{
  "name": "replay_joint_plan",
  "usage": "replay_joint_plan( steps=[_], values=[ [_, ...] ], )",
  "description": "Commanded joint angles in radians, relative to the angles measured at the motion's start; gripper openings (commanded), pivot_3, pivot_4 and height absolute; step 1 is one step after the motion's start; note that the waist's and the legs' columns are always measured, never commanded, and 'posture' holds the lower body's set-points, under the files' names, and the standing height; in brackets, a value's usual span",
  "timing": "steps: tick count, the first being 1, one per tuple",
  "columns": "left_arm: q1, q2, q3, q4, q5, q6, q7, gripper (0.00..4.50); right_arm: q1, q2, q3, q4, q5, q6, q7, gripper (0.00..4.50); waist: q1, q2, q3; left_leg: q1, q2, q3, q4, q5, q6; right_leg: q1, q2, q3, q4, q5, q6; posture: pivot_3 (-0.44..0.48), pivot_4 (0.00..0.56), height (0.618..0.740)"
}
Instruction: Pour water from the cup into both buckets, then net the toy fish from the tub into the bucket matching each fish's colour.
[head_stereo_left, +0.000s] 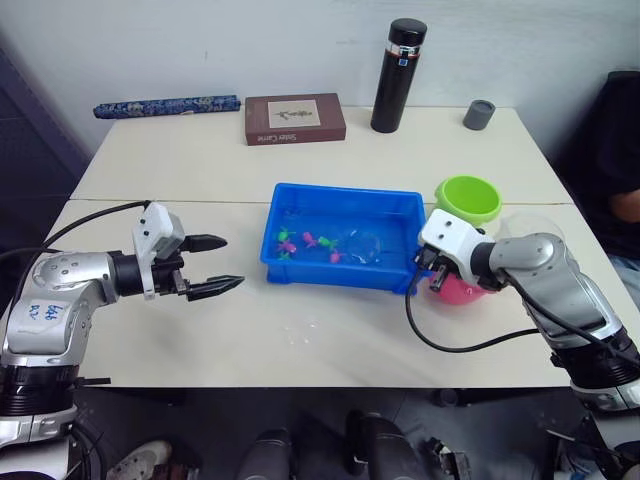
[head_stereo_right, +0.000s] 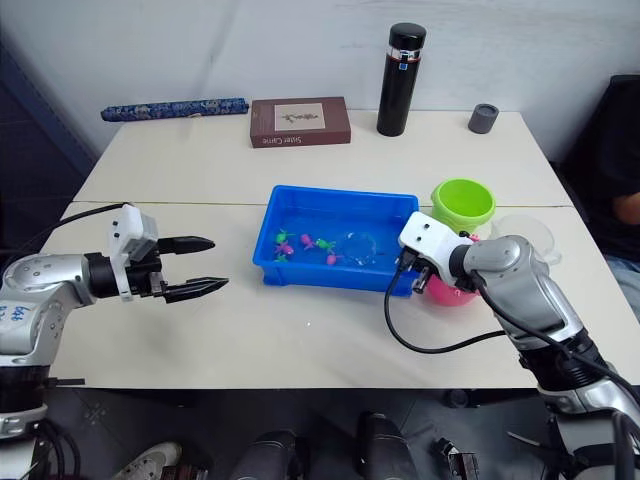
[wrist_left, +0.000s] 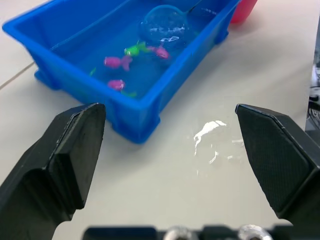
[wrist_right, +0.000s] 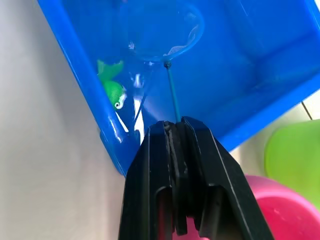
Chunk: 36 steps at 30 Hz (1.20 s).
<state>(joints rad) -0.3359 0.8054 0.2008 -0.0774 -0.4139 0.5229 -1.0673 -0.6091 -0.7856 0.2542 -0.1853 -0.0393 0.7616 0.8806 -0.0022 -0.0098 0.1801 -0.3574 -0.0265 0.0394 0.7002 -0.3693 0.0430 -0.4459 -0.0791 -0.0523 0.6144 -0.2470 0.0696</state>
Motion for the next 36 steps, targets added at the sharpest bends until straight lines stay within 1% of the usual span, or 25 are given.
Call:
replay_joint_plan(
  steps=[1, 8, 16, 26, 36],
  values=[
    [0.015, 0.019, 0.050, -0.060, -0.036, 0.002, 0.017, 4.48, -0.031, -0.023, -0.007, -0.008, -0.012, -0.019, 0.008, 0.00, 0.001, 0.000, 0.000, 0.000, 0.000, 0.000, 0.000, 0.000, 0.000, 0.000, 0.000, 0.000, 0.000, 0.000, 0.000, 0.000, 0.150, 0.740],
    [0.023, 0.022, 0.067, -0.079, -0.063, 0.013, 0.041, 4.48, -0.032, -0.038, 0.008, -0.040, 0.013, -0.002, 0.054, 0.00, 0.000, 0.000, 0.000, 0.000, 0.000, -0.001, 0.000, 0.000, 0.000, 0.000, 0.000, 0.000, -0.001, 0.000, 0.000, 0.000, 0.150, 0.740],
    [0.026, 0.025, 0.071, -0.093, -0.080, 0.019, 0.058, 4.48, -0.034, -0.027, 0.011, -0.079, 0.047, 0.030, 0.097, 0.00, 0.000, 0.000, 0.000, 0.000, 0.000, -0.001, -0.001, 0.000, 0.000, 0.000, 0.000, 0.000, -0.001, 0.000, 0.000, 0.000, 0.150, 0.740],
    [0.066, 0.044, 0.115, -0.144, -0.112, 0.043, 0.082, 4.48, -0.069, 0.022, 0.066, -0.045, 0.049, 0.008, 0.107, 0.00, -0.001, 0.000, 0.000, 0.000, 0.001, -0.001, -0.001, 0.000, 0.000, 0.000, 0.000, 0.000, -0.002, 0.000, 0.000, 0.000, 0.150, 0.740],
    [0.125, 0.055, 0.168, -0.214, -0.150, 0.081, 0.118, 4.48, -0.105, 0.098, 0.132, 0.003, 0.019, -0.016, 0.087, 0.00, -0.002, 0.000, 0.000, 0.000, 0.001, -0.001, -0.001, 0.000, -0.001, 0.000, 0.000, 0.000, -0.002, 0.000, 0.000, 0.000, 0.150, 0.740]
  ],
)
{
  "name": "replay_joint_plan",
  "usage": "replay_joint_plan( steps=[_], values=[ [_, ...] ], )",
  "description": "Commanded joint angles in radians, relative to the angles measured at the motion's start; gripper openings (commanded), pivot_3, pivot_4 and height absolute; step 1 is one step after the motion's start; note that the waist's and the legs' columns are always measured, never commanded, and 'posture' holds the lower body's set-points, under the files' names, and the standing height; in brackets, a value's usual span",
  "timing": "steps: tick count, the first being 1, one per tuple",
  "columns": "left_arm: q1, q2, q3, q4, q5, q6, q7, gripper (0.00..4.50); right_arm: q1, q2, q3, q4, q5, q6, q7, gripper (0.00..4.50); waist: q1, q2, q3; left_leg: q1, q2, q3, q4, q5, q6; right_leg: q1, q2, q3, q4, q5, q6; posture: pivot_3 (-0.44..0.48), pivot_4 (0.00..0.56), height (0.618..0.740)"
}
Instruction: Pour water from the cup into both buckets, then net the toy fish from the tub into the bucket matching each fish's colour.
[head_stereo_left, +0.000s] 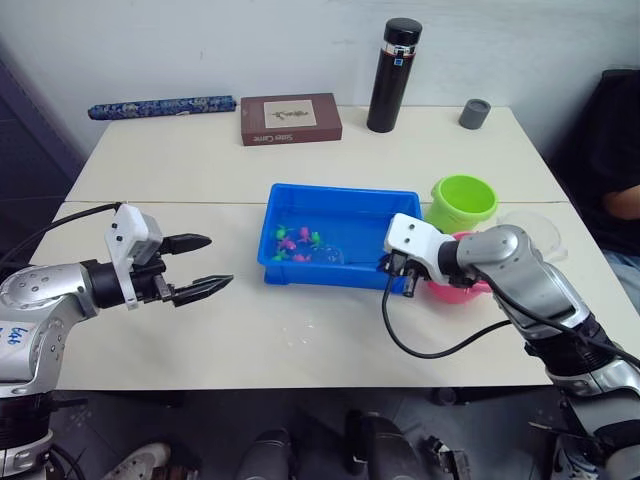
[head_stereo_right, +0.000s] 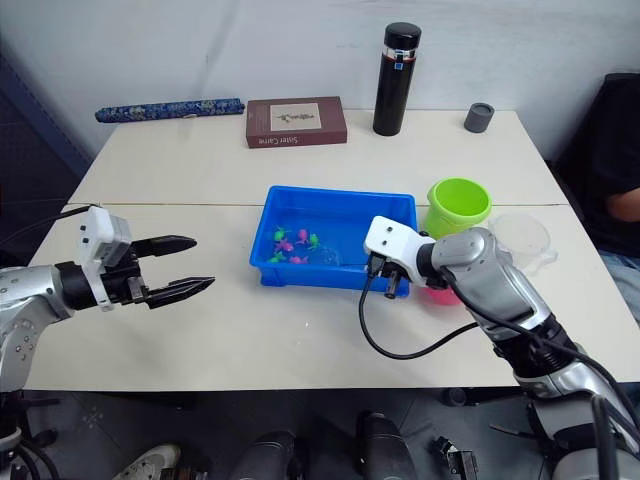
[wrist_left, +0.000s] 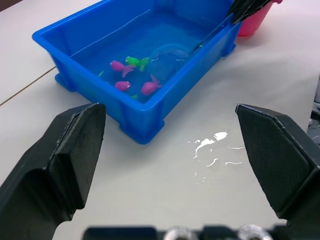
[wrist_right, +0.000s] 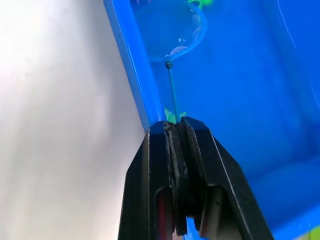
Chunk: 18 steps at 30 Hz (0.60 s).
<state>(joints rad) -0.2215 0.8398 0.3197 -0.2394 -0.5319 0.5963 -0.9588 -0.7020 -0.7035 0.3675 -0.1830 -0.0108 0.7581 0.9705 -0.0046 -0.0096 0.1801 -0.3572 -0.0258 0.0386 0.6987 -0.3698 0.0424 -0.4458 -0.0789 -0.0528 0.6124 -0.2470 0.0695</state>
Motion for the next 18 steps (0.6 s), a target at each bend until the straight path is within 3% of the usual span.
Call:
replay_joint_plan(
  steps=[1, 10, 18],
  values=[
    [0.014, 0.021, 0.053, -0.058, -0.035, 0.012, 0.013, 4.48, -0.013, 0.022, 0.024, 0.002, -0.011, -0.012, -0.004, 0.00, 0.000, 0.000, 0.000, 0.000, 0.000, 0.000, 0.000, 0.000, 0.000, 0.000, 0.000, 0.000, 0.000, 0.000, 0.000, 0.000, 0.150, 0.740],
    [0.051, 0.025, 0.082, -0.097, -0.059, 0.038, 0.034, 4.48, -0.020, 0.113, 0.041, -0.006, 0.018, 0.033, -0.015, 0.00, -0.002, 0.000, 0.000, 0.000, 0.000, 0.000, 0.000, 0.000, 0.000, 0.000, 0.000, 0.000, 0.000, 0.000, 0.000, 0.000, 0.150, 0.740],
    [0.064, 0.030, 0.090, -0.103, -0.072, 0.043, 0.042, 4.48, -0.025, 0.186, -0.047, -0.015, 0.104, 0.178, -0.044, 0.00, -0.006, 0.000, 0.000, 0.000, 0.000, 0.000, -0.001, 0.000, 0.000, 0.000, 0.000, 0.000, 0.000, 0.000, -0.001, 0.000, 0.150, 0.740]
  ],
)
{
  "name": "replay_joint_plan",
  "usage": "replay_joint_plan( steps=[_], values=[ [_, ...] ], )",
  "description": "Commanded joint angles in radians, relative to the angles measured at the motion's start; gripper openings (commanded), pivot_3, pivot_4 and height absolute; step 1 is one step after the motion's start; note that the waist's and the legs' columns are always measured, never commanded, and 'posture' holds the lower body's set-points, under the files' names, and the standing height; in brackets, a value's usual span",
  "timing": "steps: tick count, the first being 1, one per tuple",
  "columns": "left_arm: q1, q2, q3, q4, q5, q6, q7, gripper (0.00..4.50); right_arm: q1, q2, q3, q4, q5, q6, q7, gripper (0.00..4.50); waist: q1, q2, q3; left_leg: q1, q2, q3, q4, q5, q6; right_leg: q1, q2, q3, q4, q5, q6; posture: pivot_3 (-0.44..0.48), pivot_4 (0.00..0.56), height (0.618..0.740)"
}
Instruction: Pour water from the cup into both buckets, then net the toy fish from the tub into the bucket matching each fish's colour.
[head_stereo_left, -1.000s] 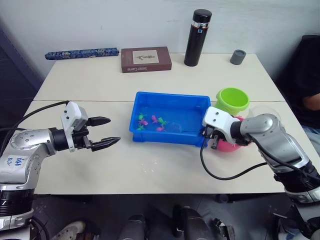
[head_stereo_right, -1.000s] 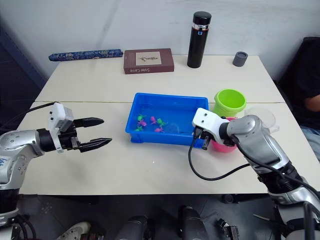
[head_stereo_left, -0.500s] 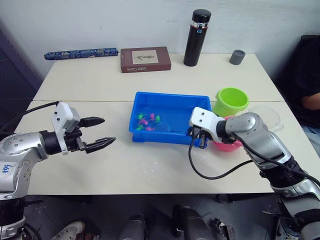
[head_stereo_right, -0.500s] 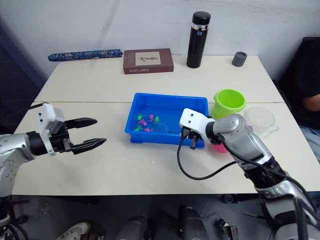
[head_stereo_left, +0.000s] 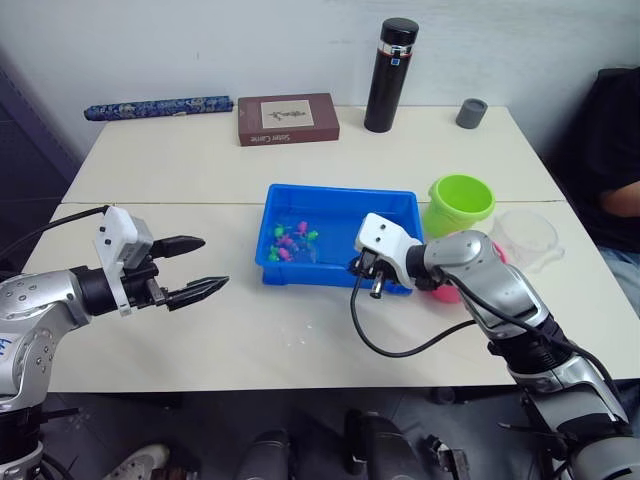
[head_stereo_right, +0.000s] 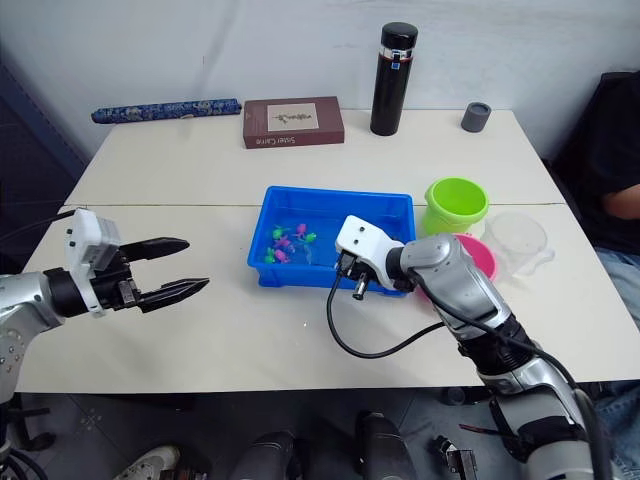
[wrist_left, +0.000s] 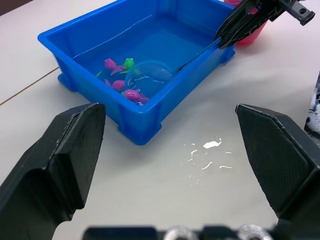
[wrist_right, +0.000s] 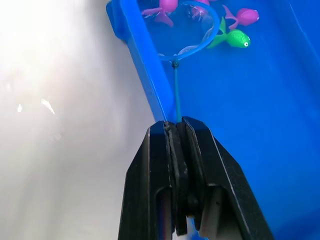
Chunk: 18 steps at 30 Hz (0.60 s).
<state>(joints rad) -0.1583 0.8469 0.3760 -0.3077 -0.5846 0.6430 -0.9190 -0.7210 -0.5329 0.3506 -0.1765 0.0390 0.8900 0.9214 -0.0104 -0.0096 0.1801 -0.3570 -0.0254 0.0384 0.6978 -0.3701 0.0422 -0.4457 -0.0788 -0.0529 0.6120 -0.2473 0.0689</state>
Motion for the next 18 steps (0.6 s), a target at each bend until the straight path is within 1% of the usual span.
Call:
replay_joint_plan(
  steps=[1, 6, 12, 18],
  values=[
    [0.001, 0.024, 0.033, -0.034, -0.020, -0.004, 0.002, 4.48, -0.008, 0.018, -0.036, -0.022, 0.062, 0.058, 0.002, 0.00, 0.000, 0.000, 0.000, 0.000, 0.000, 0.000, 0.000, 0.000, 0.000, 0.000, 0.000, 0.000, 0.000, 0.000, 0.000, 0.000, 0.150, 0.740],
    [-0.009, 0.025, 0.021, -0.025, -0.020, -0.006, 0.002, 4.48, -0.015, 0.031, -0.052, -0.017, 0.088, 0.102, -0.029, 0.00, -0.001, 0.000, 0.000, 0.000, 0.000, 0.000, -0.001, 0.000, 0.000, 0.000, 0.000, 0.000, 0.000, 0.000, 0.000, 0.000, 0.150, 0.740],
    [-0.014, 0.026, 0.016, -0.020, -0.019, -0.008, 0.001, 4.48, -0.019, 0.038, -0.115, 0.006, 0.148, 0.179, -0.058, 0.00, -0.004, 0.000, 0.000, 0.000, 0.000, 0.000, -0.001, 0.000, 0.000, 0.000, 0.000, 0.000, -0.001, 0.000, 0.000, 0.000, 0.150, 0.740],
    [-0.027, 0.024, 0.004, -0.014, -0.016, -0.008, -0.001, 4.48, -0.025, 0.035, -0.146, 0.031, 0.181, 0.192, -0.096, 0.00, -0.007, 0.000, 0.000, 0.000, 0.000, 0.000, -0.001, 0.000, 0.000, 0.000, 0.000, 0.000, -0.001, 0.000, 0.000, 0.000, 0.150, 0.740]
  ],
)
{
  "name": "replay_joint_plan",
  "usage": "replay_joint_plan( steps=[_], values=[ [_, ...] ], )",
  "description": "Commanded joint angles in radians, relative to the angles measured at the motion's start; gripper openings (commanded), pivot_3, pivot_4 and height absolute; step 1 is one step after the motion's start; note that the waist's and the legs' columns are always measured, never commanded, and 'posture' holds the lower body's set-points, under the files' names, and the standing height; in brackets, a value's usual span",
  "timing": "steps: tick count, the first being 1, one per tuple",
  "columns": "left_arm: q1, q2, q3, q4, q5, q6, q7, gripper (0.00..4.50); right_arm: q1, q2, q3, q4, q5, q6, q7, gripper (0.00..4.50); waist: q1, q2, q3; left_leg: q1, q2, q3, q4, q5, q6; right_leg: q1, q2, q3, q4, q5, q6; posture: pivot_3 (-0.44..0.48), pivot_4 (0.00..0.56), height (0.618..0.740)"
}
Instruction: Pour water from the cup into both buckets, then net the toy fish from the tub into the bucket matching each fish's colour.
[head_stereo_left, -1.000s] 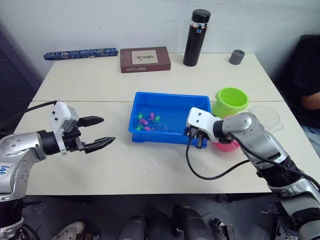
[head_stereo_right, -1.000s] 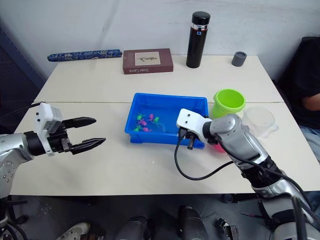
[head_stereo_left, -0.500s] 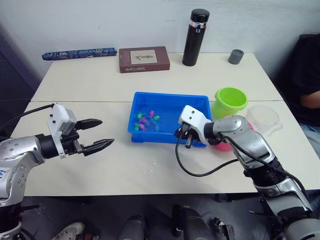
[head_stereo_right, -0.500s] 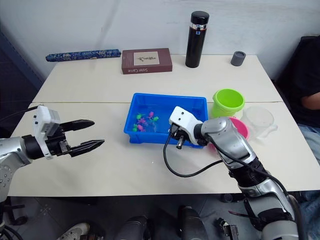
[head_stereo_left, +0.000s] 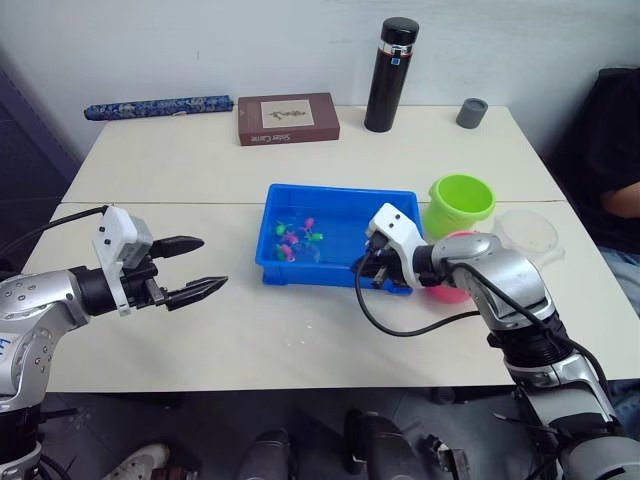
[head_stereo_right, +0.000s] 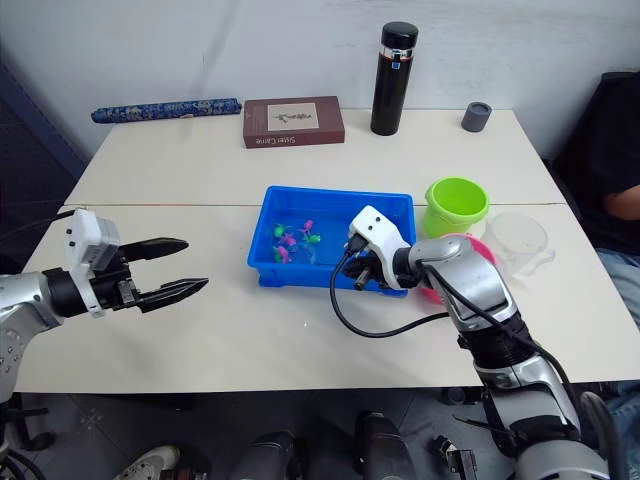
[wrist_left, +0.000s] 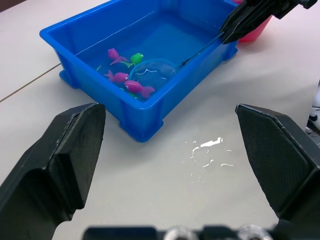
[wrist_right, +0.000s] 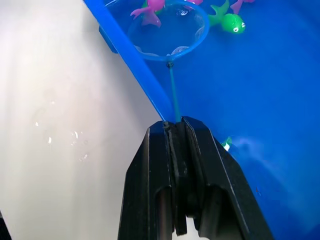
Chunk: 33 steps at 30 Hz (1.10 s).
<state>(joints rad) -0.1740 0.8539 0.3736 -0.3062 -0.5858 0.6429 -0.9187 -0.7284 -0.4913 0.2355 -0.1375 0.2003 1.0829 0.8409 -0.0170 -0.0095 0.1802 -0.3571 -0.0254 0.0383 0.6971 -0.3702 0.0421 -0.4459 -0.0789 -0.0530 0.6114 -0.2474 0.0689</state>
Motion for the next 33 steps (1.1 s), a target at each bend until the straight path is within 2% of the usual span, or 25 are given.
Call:
replay_joint_plan(
  steps=[1, 14, 33],
  values=[
    [-0.012, 0.017, 0.006, -0.015, -0.015, -0.007, -0.003, 4.48, -0.018, -0.011, -0.036, -0.009, 0.026, 0.000, -0.018, 0.00, -0.001, 0.000, 0.000, 0.000, 0.000, 0.000, 0.000, 0.000, 0.000, 0.000, 0.000, 0.000, 0.000, 0.000, 0.000, 0.000, 0.150, 0.740],
    [-0.088, 0.014, -0.050, 0.045, 0.002, -0.037, -0.032, 4.48, -0.011, -0.132, -0.135, -0.051, 0.112, 0.008, -0.008, 0.00, -0.005, 0.000, 0.000, 0.000, 0.000, 0.000, -0.001, 0.000, 0.000, 0.000, 0.000, 0.000, -0.001, 0.000, 0.000, 0.000, 0.150, 0.740],
    [-0.314, -0.036, -0.224, 0.262, 0.067, -0.138, -0.104, 4.48, 0.079, -0.289, -0.331, -0.178, 0.275, 0.096, -0.035, 0.00, 0.000, 0.000, 0.000, -0.001, 0.000, 0.000, -0.002, 0.000, 0.000, 0.000, 0.000, 0.000, -0.002, 0.000, 0.000, 0.000, 0.150, 0.740]
  ],
)
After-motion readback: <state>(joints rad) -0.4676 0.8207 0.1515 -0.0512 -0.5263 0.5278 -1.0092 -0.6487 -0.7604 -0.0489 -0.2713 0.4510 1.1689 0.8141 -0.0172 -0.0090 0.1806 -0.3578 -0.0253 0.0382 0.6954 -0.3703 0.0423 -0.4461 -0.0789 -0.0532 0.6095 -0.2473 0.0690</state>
